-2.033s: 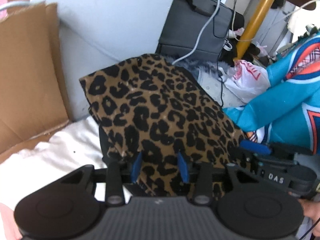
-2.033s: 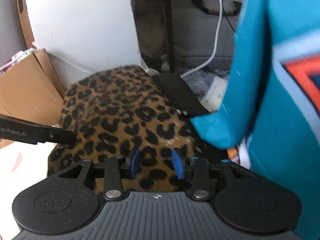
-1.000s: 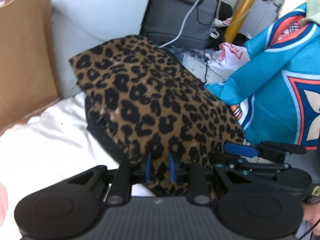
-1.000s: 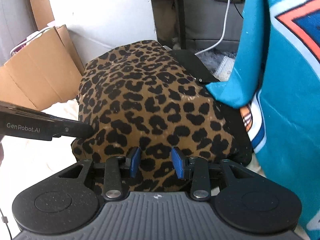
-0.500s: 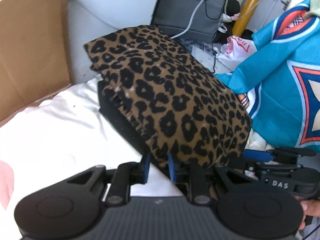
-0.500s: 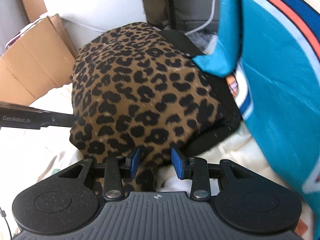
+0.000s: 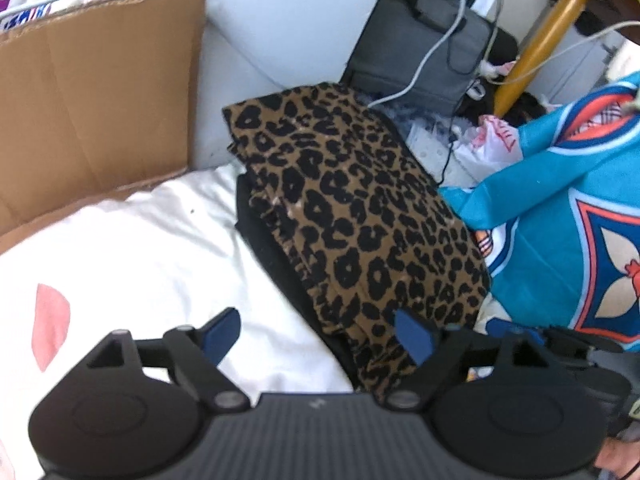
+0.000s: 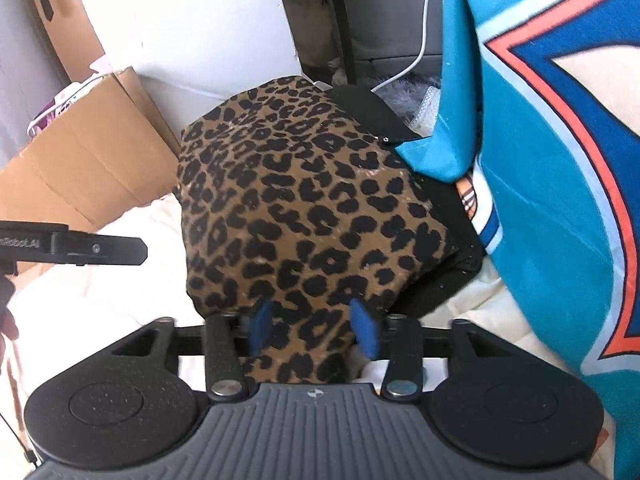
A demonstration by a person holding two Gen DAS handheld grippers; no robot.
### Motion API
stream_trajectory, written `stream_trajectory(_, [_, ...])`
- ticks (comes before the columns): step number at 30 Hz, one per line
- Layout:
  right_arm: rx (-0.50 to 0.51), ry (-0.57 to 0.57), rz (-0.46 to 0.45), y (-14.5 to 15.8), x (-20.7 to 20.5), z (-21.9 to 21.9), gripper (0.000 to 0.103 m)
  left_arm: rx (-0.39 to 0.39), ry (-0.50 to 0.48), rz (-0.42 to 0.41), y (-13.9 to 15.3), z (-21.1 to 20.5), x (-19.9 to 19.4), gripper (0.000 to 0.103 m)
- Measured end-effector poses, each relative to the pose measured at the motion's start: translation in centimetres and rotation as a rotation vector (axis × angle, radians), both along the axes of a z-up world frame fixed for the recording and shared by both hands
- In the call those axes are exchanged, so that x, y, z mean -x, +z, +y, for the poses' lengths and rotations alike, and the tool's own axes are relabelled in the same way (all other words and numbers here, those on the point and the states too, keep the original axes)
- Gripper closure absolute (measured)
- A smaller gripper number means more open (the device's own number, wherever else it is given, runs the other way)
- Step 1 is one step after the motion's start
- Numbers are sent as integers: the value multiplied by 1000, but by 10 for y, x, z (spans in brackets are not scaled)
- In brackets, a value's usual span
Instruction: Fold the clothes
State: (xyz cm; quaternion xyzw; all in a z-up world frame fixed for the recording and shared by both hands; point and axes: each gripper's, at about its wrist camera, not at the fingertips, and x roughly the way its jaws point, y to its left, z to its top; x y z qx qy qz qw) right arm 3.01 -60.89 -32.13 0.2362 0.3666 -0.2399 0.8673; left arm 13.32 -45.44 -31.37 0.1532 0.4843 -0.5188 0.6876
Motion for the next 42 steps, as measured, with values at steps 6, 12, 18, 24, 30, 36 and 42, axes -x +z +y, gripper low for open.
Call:
stream_trajectory(6, [-29, -25, 12, 22, -10, 3, 7, -46, 7, 19, 21, 6, 0, 3])
stream_trajectory(12, [-54, -45, 52, 48, -13, 12, 7, -78, 22, -12, 57, 13, 3, 1])
stream_trajectory(18, [-60, -19, 67, 85, -8, 24, 7, -90, 20, -42, 103, 26, 10, 1])
stream_trajectory(24, [-60, -32, 54, 136, 7, 34, 7, -104, 40, -43, 147, 42, 24, 1])
stream_trajectory(30, [-60, -36, 58, 181, 23, 45, 6, -117, 48, -64, 190, 56, 35, 1])
stream_trajectory(36, [-75, -45, 52, 217, 42, 55, 6, -125, 76, -91, 234, 79, 41, 1])
stream_trajectory(42, [-106, -37, 32, 246, 56, 65, 6, -141, 123, -101, 272, 107, 42, 1])
